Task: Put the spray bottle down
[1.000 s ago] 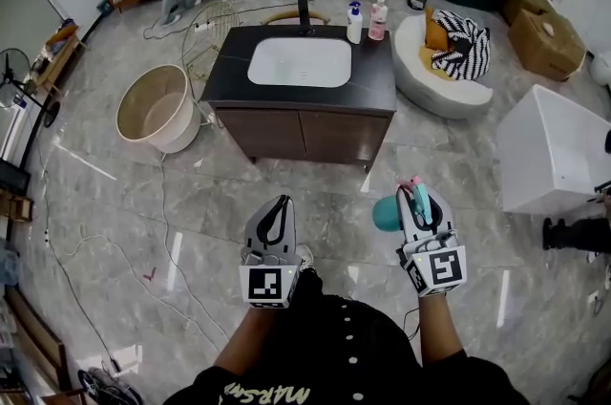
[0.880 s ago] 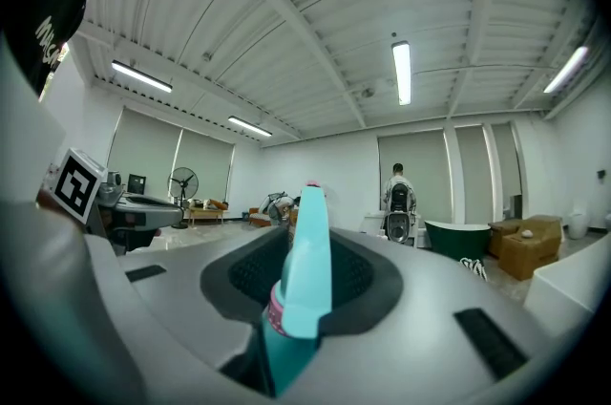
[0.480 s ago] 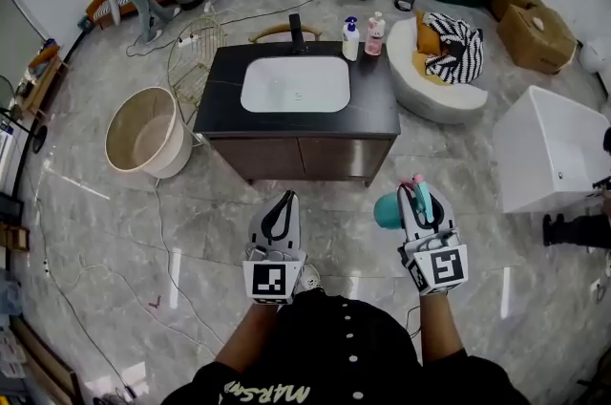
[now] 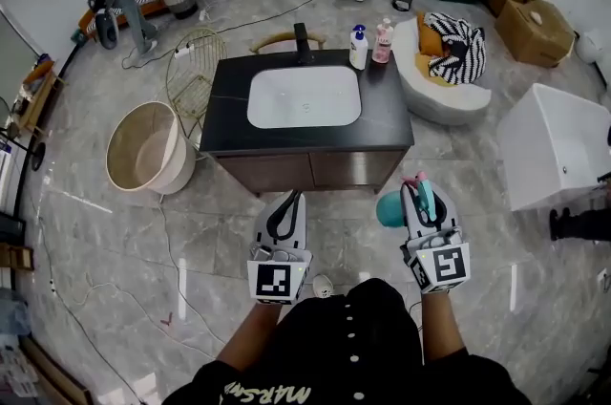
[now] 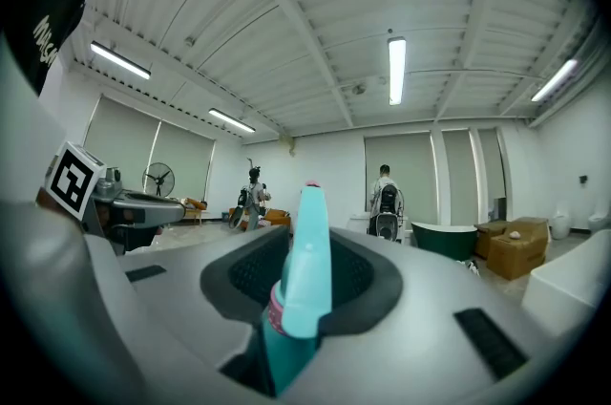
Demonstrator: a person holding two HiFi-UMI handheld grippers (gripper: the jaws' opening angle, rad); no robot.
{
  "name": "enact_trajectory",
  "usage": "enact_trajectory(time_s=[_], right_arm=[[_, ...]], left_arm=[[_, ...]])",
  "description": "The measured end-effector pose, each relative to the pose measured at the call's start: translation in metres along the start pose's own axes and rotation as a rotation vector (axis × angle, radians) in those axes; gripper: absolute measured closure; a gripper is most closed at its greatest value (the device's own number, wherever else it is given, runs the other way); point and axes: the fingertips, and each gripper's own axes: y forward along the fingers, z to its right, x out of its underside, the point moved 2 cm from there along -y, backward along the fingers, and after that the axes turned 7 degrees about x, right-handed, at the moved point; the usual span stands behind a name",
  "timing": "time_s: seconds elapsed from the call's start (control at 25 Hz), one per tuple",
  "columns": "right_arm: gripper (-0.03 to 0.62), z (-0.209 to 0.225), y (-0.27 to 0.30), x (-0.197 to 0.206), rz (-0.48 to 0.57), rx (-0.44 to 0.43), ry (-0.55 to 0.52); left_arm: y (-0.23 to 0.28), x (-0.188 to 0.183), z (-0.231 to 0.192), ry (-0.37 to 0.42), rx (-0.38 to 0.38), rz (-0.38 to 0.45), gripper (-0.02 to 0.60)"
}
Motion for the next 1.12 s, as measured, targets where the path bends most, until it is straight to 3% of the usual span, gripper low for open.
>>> enact_trajectory(time_s=[0.56, 1.12], right_arm=[[0.503, 0.027, 0.061, 0.02, -0.019, -0.013, 0.009], [0.503, 0.123, 0.226, 0.017, 0.01, -0.057, 0.008]], left_arm=[[0.062, 0.02, -0.019, -0.009, 0.002, -0.018, 0.56], [0.233, 0.01, -0.073, -0.009, -0.053, -0.005, 0.56]])
